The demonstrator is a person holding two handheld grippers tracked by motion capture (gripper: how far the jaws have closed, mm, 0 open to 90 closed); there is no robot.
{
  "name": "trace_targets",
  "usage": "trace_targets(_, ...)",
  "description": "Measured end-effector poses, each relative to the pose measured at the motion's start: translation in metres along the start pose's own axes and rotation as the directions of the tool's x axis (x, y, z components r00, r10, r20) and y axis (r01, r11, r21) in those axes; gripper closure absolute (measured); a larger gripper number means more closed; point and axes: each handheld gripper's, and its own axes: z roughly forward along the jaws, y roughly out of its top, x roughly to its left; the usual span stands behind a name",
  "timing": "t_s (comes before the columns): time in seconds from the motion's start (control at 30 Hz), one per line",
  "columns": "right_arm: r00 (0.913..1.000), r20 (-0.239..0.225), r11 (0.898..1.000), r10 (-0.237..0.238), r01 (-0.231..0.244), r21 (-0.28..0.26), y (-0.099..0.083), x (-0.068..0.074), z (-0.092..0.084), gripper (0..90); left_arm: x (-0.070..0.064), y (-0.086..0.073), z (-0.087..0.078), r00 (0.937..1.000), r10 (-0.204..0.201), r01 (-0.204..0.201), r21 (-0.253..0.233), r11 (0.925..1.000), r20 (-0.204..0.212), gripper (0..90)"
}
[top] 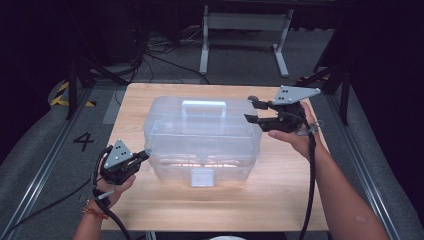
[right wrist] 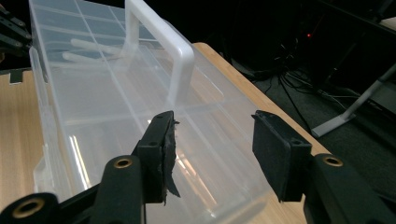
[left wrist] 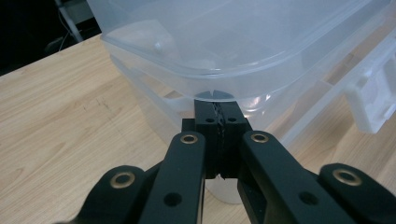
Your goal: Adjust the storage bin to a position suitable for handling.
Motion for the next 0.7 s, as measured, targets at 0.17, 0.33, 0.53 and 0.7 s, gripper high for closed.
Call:
trace_targets(0.17, 0.9991, 0.039, 1.000, 0.014, -0.013, -0.024, -0.018, -0.004, -0.017, 48.5, 0.001, 0.004, 0.000, 1.0000, 0.005, -0.005, -0.003, 1.0000, -0.002, 89.7)
trace_targets(0.33, 0.9972, 0.070, 0.999, 0.028, -0.025, -0.035, -0.040, -0.006, -0.032, 47.8, 0.001, 0.008, 0.001, 0.9999, 0.010, -0.010, -0.003, 0.9999, -0.006, 89.5)
trace_targets(0.53, 0.9949, 0.090, 0.999, 0.045, -0.043, -0.029, -0.063, -0.008, -0.037, 47.5, 0.001, 0.009, 0.001, 0.9999, 0.009, -0.009, -0.009, 0.9999, -0.005, 89.6)
trace_targets(0.7, 0.9953, 0.079, 0.998, 0.057, -0.057, -0.003, -0.083, -0.007, -0.031, 46.9, 0.002, 0.011, 0.000, 0.9999, 0.013, -0.013, -0.010, 0.9999, -0.007, 89.6)
